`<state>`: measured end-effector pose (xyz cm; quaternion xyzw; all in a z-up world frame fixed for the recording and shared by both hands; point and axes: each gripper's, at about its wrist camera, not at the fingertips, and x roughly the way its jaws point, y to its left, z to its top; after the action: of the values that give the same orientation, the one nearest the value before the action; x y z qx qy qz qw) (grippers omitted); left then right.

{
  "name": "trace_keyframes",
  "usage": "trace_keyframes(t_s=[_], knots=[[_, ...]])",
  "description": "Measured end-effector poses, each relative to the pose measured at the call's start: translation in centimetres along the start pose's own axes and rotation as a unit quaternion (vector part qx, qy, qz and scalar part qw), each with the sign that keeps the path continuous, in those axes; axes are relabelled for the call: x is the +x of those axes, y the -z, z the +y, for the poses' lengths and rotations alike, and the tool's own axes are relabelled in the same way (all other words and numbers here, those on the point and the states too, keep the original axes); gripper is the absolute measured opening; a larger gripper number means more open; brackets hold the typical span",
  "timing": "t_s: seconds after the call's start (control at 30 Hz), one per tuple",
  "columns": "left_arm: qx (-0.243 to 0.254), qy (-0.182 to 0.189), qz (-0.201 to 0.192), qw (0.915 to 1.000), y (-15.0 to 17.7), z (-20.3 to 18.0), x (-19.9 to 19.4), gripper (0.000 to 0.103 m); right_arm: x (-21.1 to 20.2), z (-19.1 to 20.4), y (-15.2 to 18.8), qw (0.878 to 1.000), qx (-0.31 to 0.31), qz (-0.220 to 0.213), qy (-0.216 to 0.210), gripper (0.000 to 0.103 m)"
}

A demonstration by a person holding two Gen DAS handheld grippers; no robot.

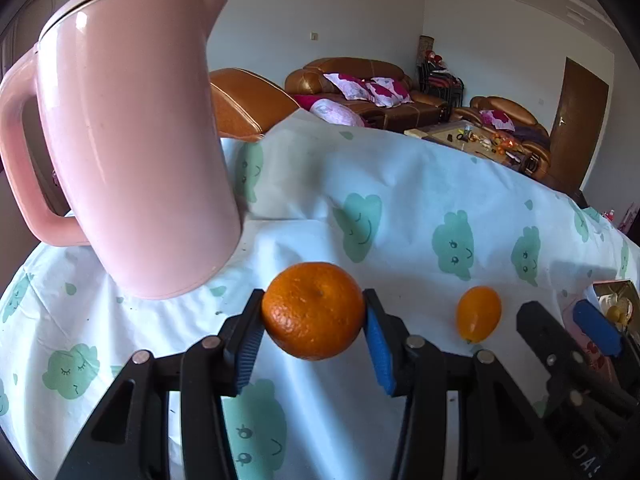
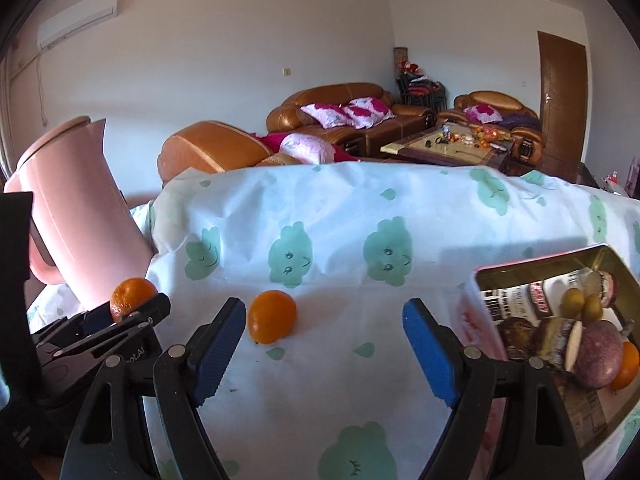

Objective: Organize fruits
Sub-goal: 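Grasp an orange with the right tool while the left tool grasps the other orange, then carry the oranges over the tin with both tools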

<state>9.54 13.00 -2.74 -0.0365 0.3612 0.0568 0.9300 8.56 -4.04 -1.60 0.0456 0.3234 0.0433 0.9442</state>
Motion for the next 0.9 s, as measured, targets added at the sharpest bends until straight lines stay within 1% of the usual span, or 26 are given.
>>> trace_keyframes(t_s=[0.03,0.07,0.1,0.13,0.2,0.23,0.3,0.37,0.47,0.7,0.9], knots=[[-0.003,-0.007,-0.003,1.0,-0.2,0.5,0.1,0.049,0.9,0.5,-0.2,1.0,-0.004,0.014,-0.008,0.082],[-0.005,-0.014,-0.005,0.9999,-0.2,0.7,0.1,0.049,1.8,1.1,-0.4,0.999,-0.01,0.028,-0.013,0.079],[-0.007,-0.019,-0.007,0.9998,-0.3,1.0,0.2,0.049,2.5,1.6,-0.5,0.999,-0.015,0.04,-0.014,0.073],[-0.008,-0.022,-0.007,0.9997,-0.3,1.0,0.2,0.049,3.3,2.0,-0.6,0.998,-0.02,0.053,-0.015,0.069],[-0.012,-0.027,-0.009,0.9995,-0.3,1.3,0.2,0.049,4.6,2.7,-0.7,0.996,-0.029,0.078,-0.021,0.054],[-0.012,-0.03,-0.01,0.9994,-0.4,1.4,0.2,0.049,5.1,2.9,-0.6,0.995,-0.032,0.089,-0.022,0.05],[-0.012,-0.031,-0.013,0.9994,-0.5,1.5,0.1,0.049,5.7,3.2,-0.5,0.994,-0.035,0.102,-0.022,0.037],[-0.011,-0.03,-0.016,0.9994,-0.5,1.5,-0.1,0.049,5.5,3.0,-0.4,0.994,-0.033,0.101,-0.03,0.037],[-0.006,-0.028,-0.023,0.9993,0.1,1.1,-0.9,0.049,4.7,2.4,-0.1,0.995,-0.028,0.095,-0.032,0.037],[0.003,-0.02,-0.046,0.9987,0.6,-0.5,-2.3,0.049,-0.3,0.1,1.4,0.999,-0.024,0.031,-0.024,0.037],[0.019,-0.014,-0.057,0.9981,1.8,-2.7,-3.6,0.049,-4.1,-2.3,2.5,1.0,-0.02,-0.011,-0.009,0.037]])
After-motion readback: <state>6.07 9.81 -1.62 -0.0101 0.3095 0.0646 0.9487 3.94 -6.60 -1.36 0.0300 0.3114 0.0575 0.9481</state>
